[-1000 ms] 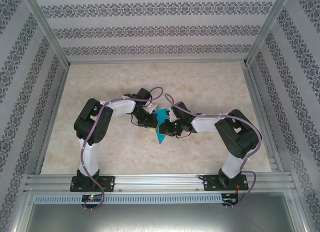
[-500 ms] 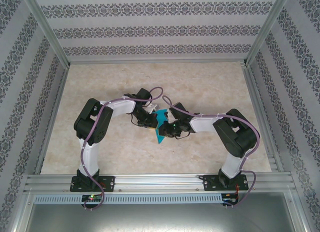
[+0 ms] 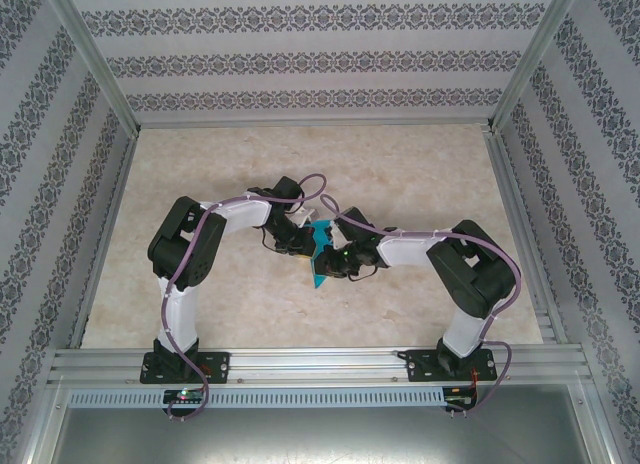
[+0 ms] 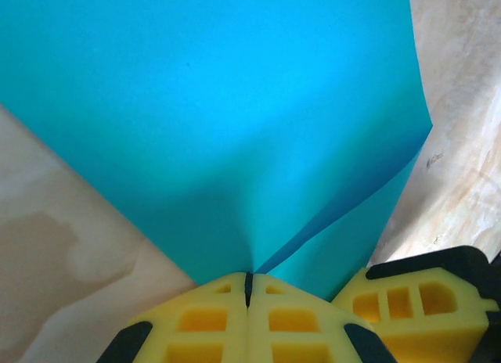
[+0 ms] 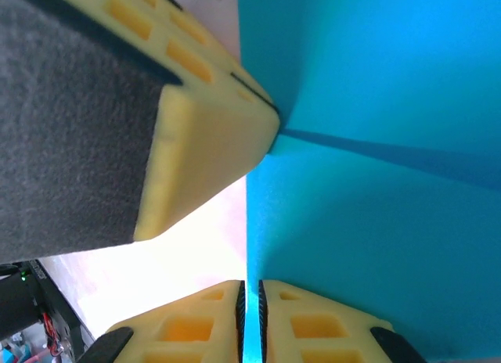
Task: Fold a paper plane with a square sheet of paper (pick it up from the middle)
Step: Third fold the triangle at the center of the table.
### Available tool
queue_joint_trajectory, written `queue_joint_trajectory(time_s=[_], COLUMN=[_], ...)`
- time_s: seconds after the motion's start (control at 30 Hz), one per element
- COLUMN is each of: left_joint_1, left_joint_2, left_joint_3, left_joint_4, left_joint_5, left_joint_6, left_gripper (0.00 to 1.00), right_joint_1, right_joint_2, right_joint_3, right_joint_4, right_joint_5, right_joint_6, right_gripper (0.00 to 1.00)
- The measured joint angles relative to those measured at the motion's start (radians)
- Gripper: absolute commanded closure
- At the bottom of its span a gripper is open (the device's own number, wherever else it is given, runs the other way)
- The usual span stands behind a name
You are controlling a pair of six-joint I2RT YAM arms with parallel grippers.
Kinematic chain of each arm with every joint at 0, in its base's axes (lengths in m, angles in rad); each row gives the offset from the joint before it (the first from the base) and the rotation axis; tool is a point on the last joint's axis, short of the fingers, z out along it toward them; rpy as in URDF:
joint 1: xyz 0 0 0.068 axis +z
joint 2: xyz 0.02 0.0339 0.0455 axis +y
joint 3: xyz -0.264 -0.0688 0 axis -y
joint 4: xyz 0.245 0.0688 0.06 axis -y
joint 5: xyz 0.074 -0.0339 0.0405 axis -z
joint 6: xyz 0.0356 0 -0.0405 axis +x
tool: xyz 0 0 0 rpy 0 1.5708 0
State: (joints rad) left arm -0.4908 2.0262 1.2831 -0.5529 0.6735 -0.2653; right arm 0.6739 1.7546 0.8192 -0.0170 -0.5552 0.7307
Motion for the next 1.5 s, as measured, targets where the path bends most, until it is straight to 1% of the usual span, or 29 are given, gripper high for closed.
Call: queue_joint_trajectory(time_s=[0.7,1.5], left_joint_1=[0.002,0.002], left_joint_2=[0.003,0.014], left_joint_3=[0.0,0.004], left_joint_4=[0.0,-0.006], left_joint_5=[0.006,0.033], left_joint_6=[0.001,0.002], left_gripper=[1.0,1.0], right_joint_1=[0.04,0.106], right_joint_2=[0.0,-0.005], right_joint_3=[-0.011,-0.016], right_joint_4=[0.0,0.0], right_joint_5=[0.001,0.04], right_joint_6=[0.001,-0.006], right_gripper=[0.85,0.85])
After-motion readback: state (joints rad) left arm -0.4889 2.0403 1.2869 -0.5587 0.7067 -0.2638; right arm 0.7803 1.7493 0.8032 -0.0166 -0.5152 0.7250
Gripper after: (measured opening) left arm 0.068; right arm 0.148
